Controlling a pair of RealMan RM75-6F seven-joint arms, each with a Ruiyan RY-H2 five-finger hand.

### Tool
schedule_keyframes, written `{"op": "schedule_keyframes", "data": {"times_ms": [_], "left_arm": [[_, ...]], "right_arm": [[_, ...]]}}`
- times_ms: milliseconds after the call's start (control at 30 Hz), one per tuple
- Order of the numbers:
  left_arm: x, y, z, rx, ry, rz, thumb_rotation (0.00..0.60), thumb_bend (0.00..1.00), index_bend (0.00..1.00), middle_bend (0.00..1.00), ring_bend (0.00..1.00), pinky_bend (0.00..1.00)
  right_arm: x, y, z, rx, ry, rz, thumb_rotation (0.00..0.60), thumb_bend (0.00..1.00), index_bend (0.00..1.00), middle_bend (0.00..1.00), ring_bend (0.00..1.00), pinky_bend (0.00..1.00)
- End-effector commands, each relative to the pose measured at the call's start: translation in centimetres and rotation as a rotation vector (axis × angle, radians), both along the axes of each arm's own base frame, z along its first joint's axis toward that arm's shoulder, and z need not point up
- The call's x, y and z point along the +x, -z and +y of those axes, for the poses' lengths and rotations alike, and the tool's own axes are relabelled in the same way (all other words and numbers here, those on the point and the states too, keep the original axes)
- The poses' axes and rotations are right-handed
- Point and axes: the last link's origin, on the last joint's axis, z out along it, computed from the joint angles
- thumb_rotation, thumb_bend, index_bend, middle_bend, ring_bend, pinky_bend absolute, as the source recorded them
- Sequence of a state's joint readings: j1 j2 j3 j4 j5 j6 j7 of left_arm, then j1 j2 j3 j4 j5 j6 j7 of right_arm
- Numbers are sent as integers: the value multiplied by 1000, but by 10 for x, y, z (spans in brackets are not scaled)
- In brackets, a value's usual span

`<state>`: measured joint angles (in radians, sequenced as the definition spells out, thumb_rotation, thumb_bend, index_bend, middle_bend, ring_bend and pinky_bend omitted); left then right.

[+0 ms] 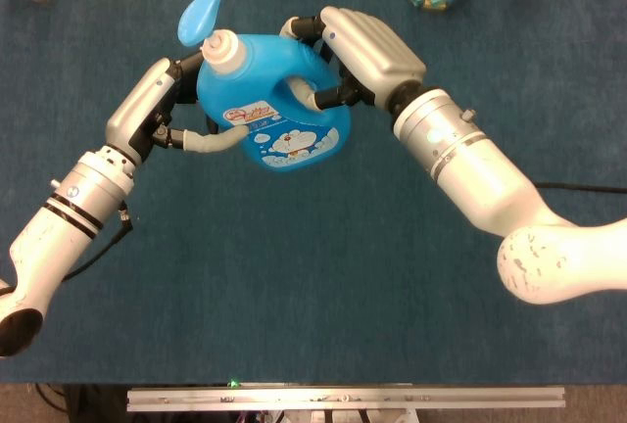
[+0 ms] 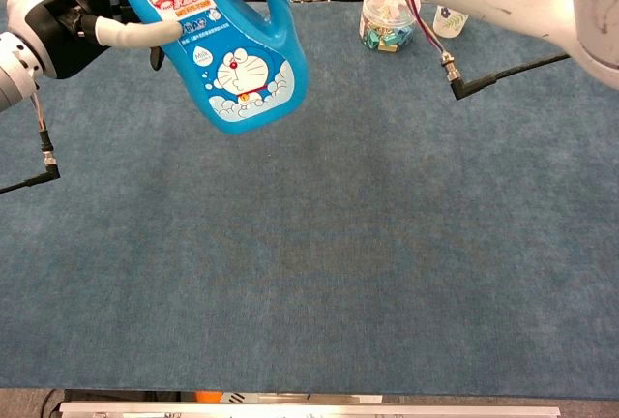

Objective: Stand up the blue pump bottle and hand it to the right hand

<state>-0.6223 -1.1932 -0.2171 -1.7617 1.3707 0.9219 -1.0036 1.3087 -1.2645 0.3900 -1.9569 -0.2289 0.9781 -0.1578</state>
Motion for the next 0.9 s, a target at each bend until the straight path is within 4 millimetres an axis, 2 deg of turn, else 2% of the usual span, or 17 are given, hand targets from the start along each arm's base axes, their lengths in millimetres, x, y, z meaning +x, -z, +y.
{"op": "schedule_keyframes", "data": {"times_ms": [33, 233, 300, 467, 700, 800, 900], "left_arm": [[0, 1, 0, -6, -6, -9, 600, 223, 440, 461, 350, 627], [0, 0, 0, -11, -2, -9, 600, 224, 402, 437, 340, 627], [0, -1, 0, -14, -1, -4, 600, 223, 343, 406, 316, 616], [-3, -2, 0, -25, 1, 9, 600, 223, 158, 265, 187, 512], [-4, -4, 0, -45, 7, 19, 598, 223, 27, 125, 74, 402], [-5, -5, -1, -57, 12, 25, 542, 223, 0, 33, 13, 336], [-6, -7, -1, -61, 22, 35, 496, 223, 0, 0, 0, 284]], "right_arm": [[1, 2, 0, -5, 3, -4, 600, 512, 553, 481, 406, 468], [4, 4, 0, -28, 6, -17, 600, 524, 594, 519, 453, 507], [3, 4, 0, -30, 5, -15, 600, 527, 596, 521, 456, 507], [1, 4, 0, -36, -2, -14, 600, 527, 597, 521, 457, 507], [-1, 4, -1, -37, 0, -16, 600, 528, 601, 521, 466, 507], [-2, 4, -1, -40, -4, -16, 600, 528, 603, 521, 466, 507], [-3, 3, -2, -39, -1, -20, 600, 528, 602, 521, 466, 507]]}}
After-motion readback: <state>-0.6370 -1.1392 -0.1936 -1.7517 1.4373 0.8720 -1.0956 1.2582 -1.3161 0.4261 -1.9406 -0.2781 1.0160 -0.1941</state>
